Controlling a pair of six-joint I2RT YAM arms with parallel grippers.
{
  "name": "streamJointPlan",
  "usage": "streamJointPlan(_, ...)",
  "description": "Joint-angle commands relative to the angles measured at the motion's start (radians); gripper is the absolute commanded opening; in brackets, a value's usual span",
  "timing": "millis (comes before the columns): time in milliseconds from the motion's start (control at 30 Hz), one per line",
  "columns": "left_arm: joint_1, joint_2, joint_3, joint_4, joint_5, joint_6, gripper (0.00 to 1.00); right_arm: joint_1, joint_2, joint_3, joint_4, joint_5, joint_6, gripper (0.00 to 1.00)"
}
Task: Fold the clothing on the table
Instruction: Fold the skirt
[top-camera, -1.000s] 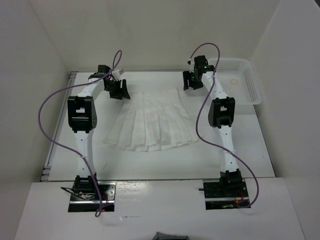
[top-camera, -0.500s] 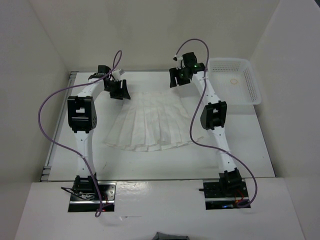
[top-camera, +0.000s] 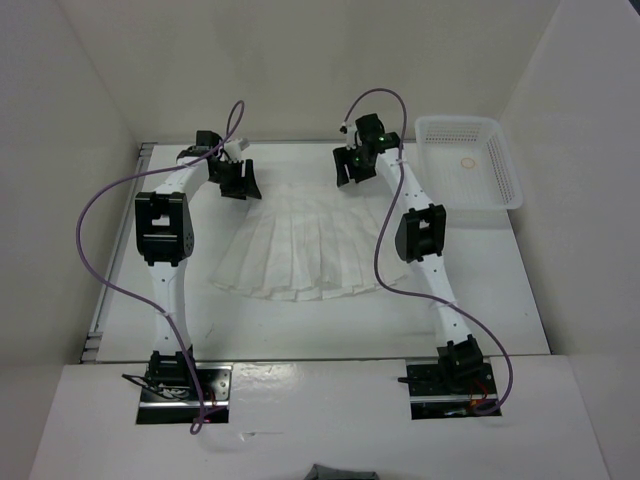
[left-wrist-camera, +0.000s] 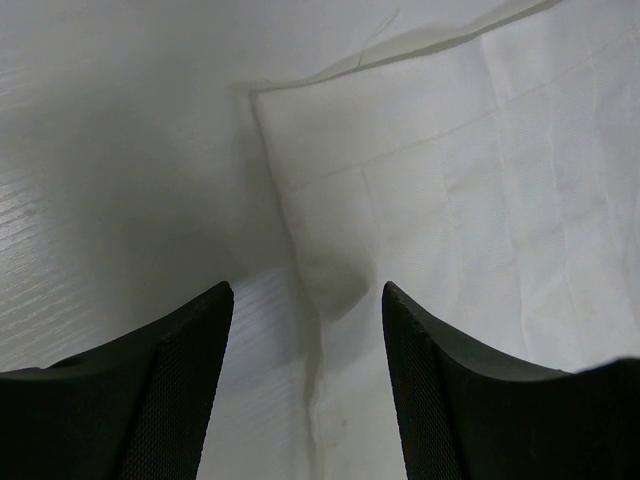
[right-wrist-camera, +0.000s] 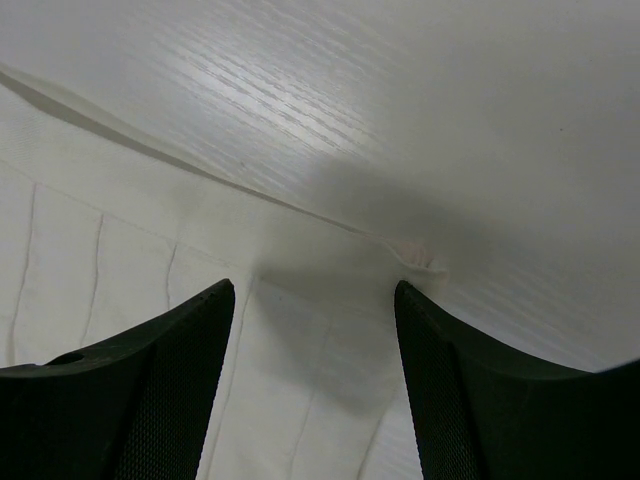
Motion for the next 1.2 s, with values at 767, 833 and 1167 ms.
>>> streamJointPlan(767,-0.011,-0.035,-0.005,-0.047,0.029,0.039,0.69,-0.008,-0.147,-0.005,-0.035,0.012,0.017,0.71)
streamJointPlan(833,-0.011,-0.044,-0.005,-0.047,0.039,0.039,0.69,-0.008,-0.168,-0.017,-0.035,0.012,0.017,0.71)
streamJointPlan(1167,-0.03,-0.021,0.038,-0.047,0.019,0.03,0.69,-0.008,-0.159,-0.062,-0.017,0.099,0.017,0.71)
